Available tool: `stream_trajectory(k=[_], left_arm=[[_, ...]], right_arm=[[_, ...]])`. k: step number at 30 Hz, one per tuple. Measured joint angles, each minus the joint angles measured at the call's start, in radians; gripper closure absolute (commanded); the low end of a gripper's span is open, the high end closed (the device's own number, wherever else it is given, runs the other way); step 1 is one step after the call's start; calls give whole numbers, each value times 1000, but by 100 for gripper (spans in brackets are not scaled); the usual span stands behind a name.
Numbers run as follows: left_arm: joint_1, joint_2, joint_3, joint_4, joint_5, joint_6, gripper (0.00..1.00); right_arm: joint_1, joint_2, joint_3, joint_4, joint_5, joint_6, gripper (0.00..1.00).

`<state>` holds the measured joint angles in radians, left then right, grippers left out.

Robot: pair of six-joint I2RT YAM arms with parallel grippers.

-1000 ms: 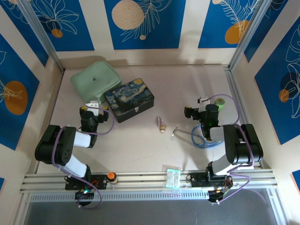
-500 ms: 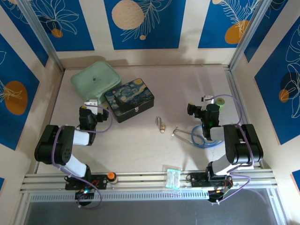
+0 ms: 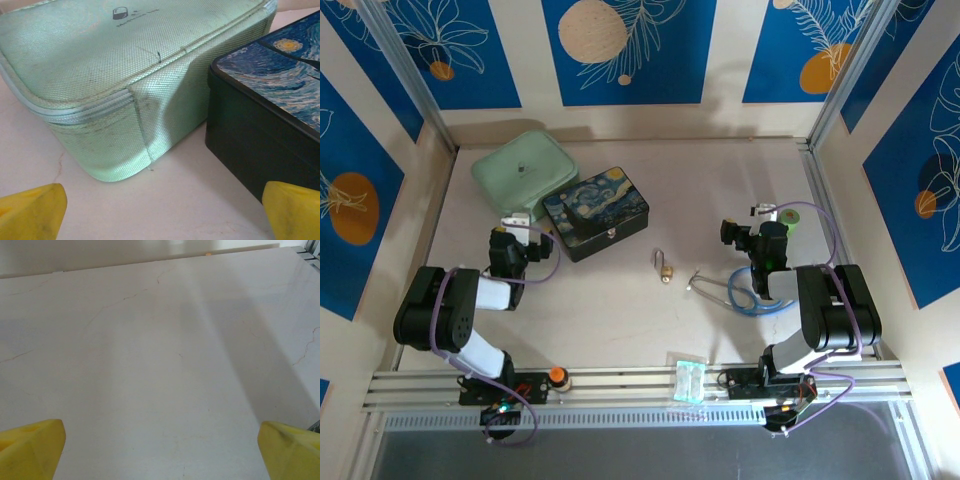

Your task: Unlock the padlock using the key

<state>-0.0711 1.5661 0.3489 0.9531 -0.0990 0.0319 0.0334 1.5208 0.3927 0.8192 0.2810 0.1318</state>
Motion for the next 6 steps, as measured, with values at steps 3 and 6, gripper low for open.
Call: stream_trajectory(k=[3, 6], left_arm=[[0, 0, 14, -19, 23, 3, 1], [0, 0, 21, -23, 39, 3, 0]], right_arm=[[0, 0, 0, 0, 0, 0, 1], [0, 0, 0, 0, 0, 0, 1]])
